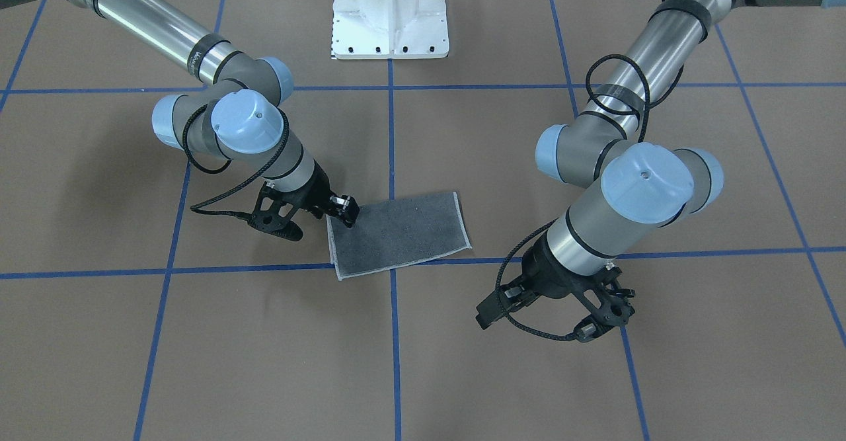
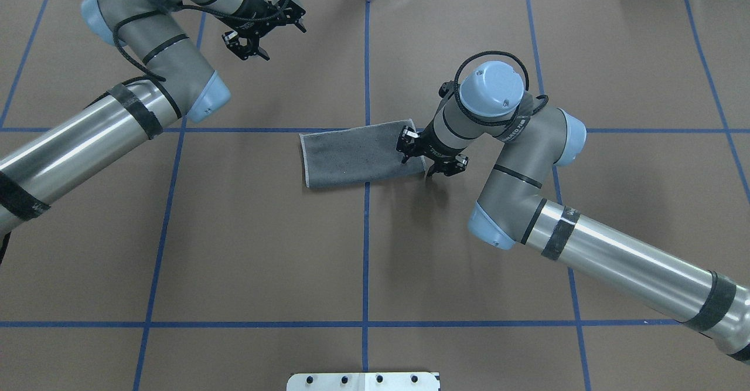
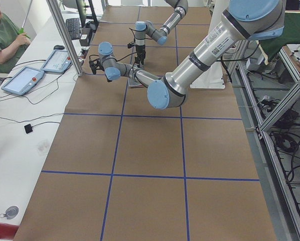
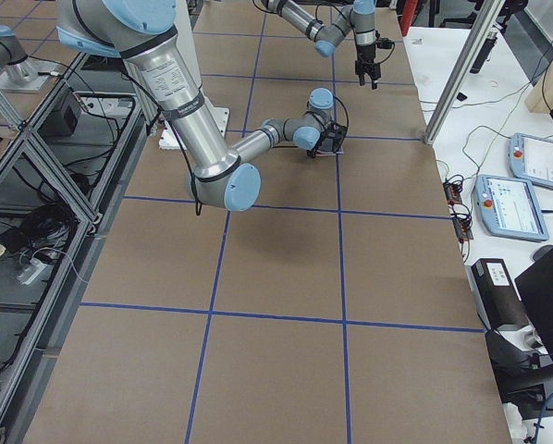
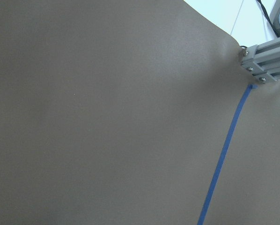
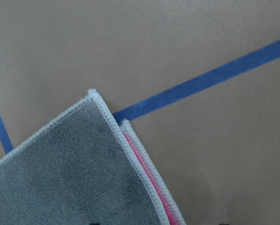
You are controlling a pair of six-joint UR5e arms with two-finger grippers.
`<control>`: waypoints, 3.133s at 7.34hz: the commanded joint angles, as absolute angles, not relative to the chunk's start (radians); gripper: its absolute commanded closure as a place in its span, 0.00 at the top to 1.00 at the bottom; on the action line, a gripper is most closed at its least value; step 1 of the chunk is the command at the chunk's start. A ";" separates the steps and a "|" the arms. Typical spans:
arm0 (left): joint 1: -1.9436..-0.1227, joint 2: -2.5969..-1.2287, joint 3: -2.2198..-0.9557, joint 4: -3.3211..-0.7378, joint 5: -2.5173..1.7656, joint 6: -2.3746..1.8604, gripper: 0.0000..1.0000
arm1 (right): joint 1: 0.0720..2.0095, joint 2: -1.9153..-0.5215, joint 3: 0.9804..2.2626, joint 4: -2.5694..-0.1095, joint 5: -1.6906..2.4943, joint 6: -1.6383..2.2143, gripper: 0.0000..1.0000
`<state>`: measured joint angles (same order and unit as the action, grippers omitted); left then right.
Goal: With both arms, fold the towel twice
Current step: 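Lower the right gripper onto the strip's end nearest it and grasp it, then lift the held end with the right gripper and fold it over the other end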
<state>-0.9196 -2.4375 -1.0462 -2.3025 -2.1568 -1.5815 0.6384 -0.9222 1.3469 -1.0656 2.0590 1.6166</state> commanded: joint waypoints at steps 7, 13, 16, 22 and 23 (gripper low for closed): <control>-0.920 -2.437 -1.032 -2.303 -2.155 -1.578 1.00 | 0.676 -0.934 1.347 -1.062 2.069 1.608 0.00; -0.920 -2.437 -1.023 -2.304 -2.155 -1.580 1.00 | 0.729 -1.070 1.582 -1.089 2.316 1.640 0.00; -0.925 -2.437 -1.023 -2.303 -2.155 -1.566 1.00 | 0.516 -1.039 1.678 -1.101 2.309 1.778 0.00; -0.930 -2.436 -1.012 -2.304 -2.154 -1.548 1.00 | 0.485 -0.876 1.520 -1.097 2.230 1.770 0.00; -0.930 -2.436 -1.008 -2.303 -2.154 -1.542 0.99 | 0.485 -0.865 1.516 -1.097 2.230 1.770 0.00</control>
